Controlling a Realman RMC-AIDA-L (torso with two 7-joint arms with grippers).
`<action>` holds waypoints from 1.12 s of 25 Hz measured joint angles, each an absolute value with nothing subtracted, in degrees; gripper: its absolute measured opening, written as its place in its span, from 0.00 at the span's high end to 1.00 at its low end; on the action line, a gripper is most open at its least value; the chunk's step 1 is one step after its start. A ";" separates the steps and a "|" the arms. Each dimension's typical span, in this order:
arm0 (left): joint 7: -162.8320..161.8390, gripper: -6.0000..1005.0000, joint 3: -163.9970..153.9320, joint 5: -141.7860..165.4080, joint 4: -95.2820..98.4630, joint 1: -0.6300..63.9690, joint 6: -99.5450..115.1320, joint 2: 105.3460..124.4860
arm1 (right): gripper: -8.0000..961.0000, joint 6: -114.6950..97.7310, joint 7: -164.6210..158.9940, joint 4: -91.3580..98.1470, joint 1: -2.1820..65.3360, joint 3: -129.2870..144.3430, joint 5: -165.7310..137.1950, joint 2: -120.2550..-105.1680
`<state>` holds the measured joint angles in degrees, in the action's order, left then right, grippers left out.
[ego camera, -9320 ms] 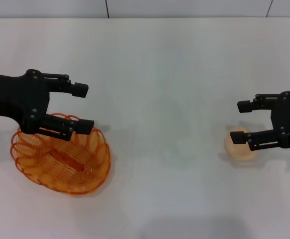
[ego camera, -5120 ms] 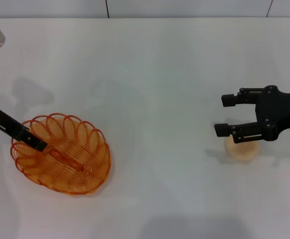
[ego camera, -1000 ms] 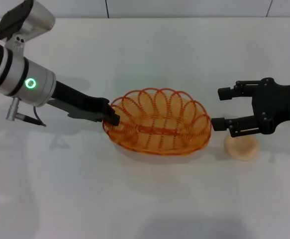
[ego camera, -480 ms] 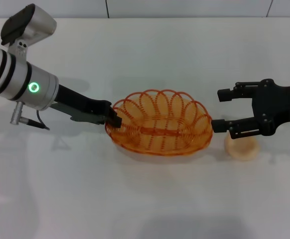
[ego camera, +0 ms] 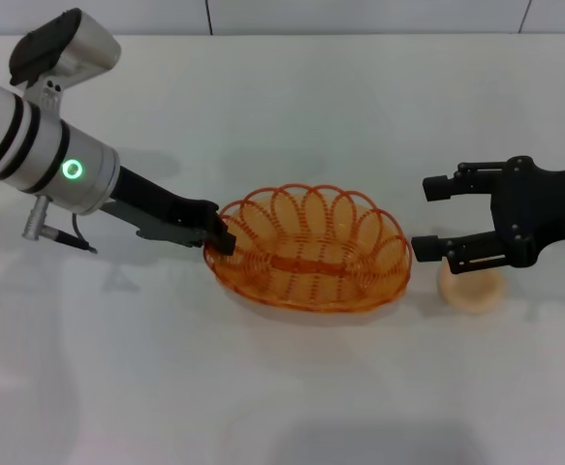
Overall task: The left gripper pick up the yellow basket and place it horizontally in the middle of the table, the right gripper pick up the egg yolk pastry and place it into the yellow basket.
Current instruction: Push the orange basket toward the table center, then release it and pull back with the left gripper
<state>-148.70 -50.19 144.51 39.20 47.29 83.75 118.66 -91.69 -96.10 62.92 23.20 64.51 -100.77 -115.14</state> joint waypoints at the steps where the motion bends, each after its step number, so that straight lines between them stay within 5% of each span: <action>1: -148.72 0.86 -50.21 144.54 39.17 47.33 83.69 118.68 | 0.15 -91.76 -96.06 62.93 23.20 64.51 -100.77 -115.15; 28: -149.60 0.84 -50.27 145.96 37.70 47.19 82.22 118.77 | 0.15 -91.93 -95.87 62.91 23.20 64.51 -100.67 -115.23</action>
<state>-149.60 -50.27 145.96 37.70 47.19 82.22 118.77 -91.93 -95.87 62.91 23.20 64.51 -100.67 -115.23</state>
